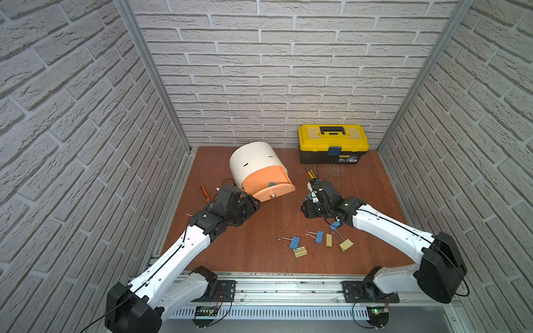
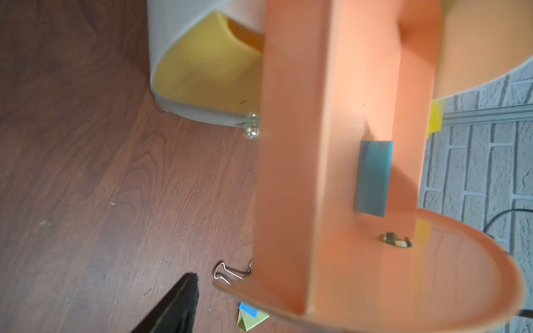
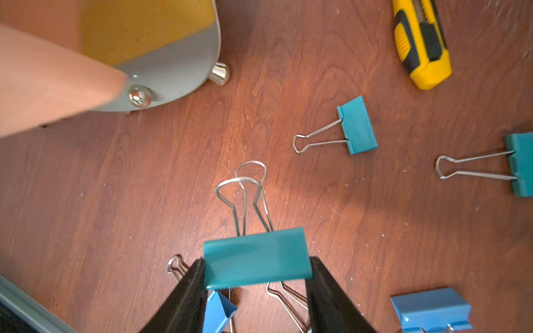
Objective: Put the binder clips in the drawer according to color
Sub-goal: Adjust the drawer in the storage box, then place the binder clip in the drawer.
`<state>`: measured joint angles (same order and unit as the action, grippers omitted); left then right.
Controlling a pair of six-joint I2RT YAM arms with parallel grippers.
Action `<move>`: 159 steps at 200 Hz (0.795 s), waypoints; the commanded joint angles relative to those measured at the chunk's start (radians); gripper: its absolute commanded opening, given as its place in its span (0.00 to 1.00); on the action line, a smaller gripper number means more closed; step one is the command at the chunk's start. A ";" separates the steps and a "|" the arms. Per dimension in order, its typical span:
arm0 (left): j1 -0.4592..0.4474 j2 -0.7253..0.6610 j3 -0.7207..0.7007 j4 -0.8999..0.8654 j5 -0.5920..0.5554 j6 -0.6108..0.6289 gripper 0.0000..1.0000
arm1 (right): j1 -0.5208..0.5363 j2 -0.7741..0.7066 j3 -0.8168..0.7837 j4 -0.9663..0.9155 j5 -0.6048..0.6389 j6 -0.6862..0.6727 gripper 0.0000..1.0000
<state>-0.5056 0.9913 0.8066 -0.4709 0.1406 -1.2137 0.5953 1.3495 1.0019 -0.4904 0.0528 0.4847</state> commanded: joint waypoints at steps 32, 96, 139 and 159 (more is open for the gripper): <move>-0.011 -0.089 -0.029 -0.009 -0.008 0.001 0.73 | -0.017 -0.081 0.213 -0.098 0.050 -0.085 0.42; -0.028 -0.174 -0.076 -0.050 -0.025 -0.026 0.73 | -0.010 0.058 0.495 -0.102 -0.188 -0.060 0.43; -0.051 -0.263 -0.067 -0.158 -0.068 -0.033 0.73 | 0.042 0.177 0.654 -0.113 -0.279 -0.016 0.44; -0.051 -0.333 -0.064 -0.224 -0.093 -0.042 0.73 | 0.077 0.228 0.712 -0.128 -0.281 -0.019 0.45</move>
<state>-0.5510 0.7269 0.7391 -0.6079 0.0956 -1.2411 0.6319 1.5402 1.6508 -0.6125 -0.1776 0.4500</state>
